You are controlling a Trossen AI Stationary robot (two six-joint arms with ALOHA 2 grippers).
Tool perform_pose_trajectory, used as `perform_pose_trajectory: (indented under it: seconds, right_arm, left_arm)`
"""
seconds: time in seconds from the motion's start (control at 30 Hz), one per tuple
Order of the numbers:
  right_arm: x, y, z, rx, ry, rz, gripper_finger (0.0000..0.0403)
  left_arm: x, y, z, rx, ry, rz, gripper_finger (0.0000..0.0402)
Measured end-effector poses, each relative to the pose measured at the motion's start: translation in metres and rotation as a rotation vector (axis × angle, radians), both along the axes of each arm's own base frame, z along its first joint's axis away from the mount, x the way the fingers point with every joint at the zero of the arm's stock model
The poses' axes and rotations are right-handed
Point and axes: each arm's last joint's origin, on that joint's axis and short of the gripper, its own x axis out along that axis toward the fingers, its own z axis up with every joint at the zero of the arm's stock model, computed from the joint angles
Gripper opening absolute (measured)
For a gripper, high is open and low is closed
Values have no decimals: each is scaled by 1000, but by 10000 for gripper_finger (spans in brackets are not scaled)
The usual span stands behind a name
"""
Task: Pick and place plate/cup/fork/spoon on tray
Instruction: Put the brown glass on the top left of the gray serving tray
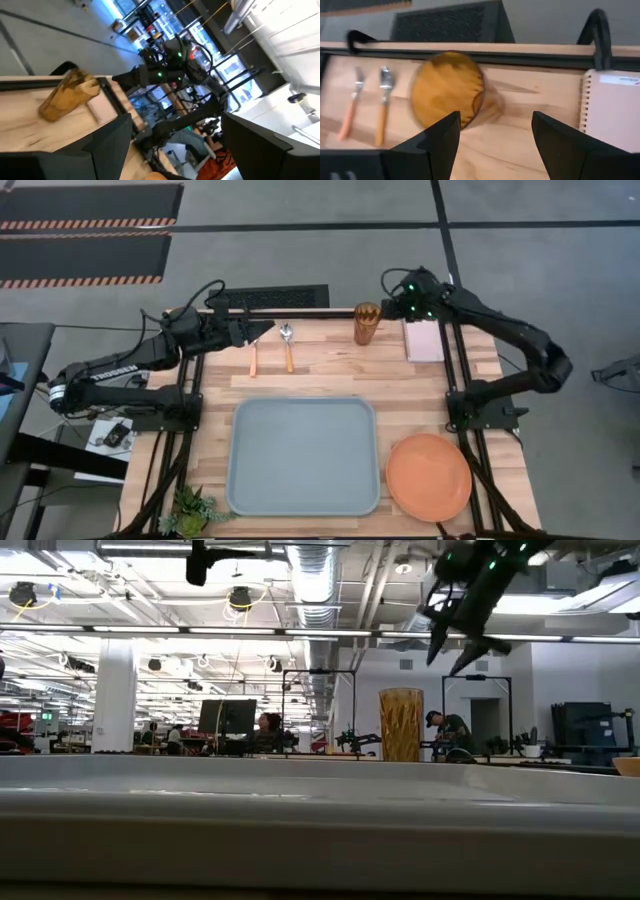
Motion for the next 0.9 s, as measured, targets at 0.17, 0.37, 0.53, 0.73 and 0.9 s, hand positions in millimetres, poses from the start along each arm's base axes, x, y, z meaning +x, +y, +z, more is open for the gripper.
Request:
perform_pose_trajectory:
  seconds: [0.17,0.37,0.53,0.73,0.9]
  right_arm:
    - [13,-18,-18,7,14,37,270]
    - [25,-25,-34,37,35,65,270]
    - [29,-28,-44,41,70,97,270]
    - [41,-28,-61,89,112,124,224]
    - [44,-29,-68,114,118,113,126]
  left_arm:
    - [0,0,-2,-3,23,7,293]
    - [-1,3,-3,-9,33,26,293]
    - [-3,8,-7,-29,63,53,293]
    - [-5,11,-8,-41,68,73,293]
    - [-5,12,-8,-41,69,79,293]
